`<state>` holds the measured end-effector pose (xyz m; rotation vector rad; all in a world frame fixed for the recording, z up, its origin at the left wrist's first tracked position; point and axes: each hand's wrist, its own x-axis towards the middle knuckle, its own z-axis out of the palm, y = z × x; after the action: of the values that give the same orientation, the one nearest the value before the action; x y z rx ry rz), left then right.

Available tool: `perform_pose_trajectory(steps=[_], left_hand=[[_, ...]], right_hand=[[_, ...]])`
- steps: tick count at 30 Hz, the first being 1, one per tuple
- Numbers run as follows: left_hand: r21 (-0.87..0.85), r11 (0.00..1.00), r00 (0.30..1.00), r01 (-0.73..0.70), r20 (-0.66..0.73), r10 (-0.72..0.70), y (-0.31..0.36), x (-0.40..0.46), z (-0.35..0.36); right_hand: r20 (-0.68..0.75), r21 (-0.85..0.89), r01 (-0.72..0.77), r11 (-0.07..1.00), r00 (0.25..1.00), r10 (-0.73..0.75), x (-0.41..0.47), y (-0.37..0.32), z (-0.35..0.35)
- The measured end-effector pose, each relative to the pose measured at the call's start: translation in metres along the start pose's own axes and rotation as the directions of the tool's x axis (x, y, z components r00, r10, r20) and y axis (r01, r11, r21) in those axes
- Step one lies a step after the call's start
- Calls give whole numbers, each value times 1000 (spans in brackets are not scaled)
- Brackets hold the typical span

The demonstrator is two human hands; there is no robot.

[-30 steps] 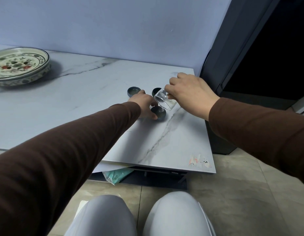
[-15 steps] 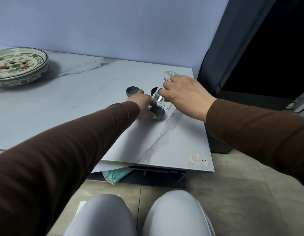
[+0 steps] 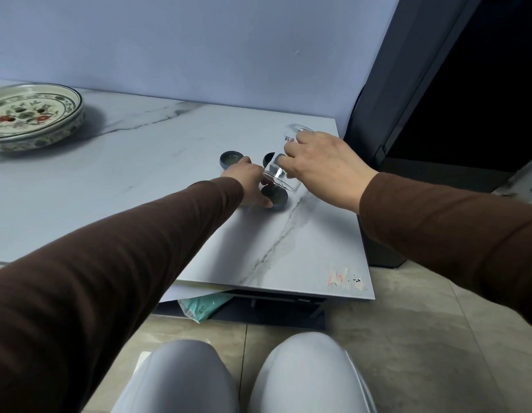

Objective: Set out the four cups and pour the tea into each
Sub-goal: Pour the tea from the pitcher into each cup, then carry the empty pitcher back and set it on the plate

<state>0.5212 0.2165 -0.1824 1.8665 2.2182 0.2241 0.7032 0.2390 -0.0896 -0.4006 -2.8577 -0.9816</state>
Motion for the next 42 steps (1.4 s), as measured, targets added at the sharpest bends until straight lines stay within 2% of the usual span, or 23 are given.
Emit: perform_pose_trajectory(steps=[3,7,14,16,19,21,24,28,31,35,38,42], left_hand=[[-1,1000,1000,10,4,-10,0,1,0],[-15,1000,1000,24,-3,-24,-1,0,1],[-14,1000,1000,6,-19,-6,-1,-1,1],[-16,1000,1000,-19,-14,19,-1,-1,1],[-20,998,998,-54,-7,54,-2,-2,0],[-10,998,998,-64,2,64,-2,-2,0],[-24,999,999,-46,-8,46,-3,-2,2],[-39,998,999,-53,-13,52,-3,-4,-1],[-38,996,996,-79,-36,77,-10,-9,-11],[-3,997,991,-71,-117,70,-31,-19,-31],[1,999,986,-41,-164,40,-52,-26,-45],[22,1000,978,-8,-207,12,-88,-26,-57]], right_hand=[[-29,-47,-11,999,1000,10,-1,0,0],[5,47,-1,999,1000,1,-1,2,5],[13,94,-34,995,999,33,-2,2,6],[13,142,-87,986,996,86,-3,4,8],[25,269,-238,933,970,241,-8,9,15],[87,391,-377,840,923,374,-10,13,19],[267,517,-583,627,806,529,-13,17,26],[413,638,-698,326,667,620,-12,15,32],[474,697,-701,150,607,637,-9,11,36],[522,776,-626,-80,565,639,2,-1,37],[520,810,-563,-162,564,641,16,-12,38],[492,848,-488,-205,582,648,42,-27,47]])
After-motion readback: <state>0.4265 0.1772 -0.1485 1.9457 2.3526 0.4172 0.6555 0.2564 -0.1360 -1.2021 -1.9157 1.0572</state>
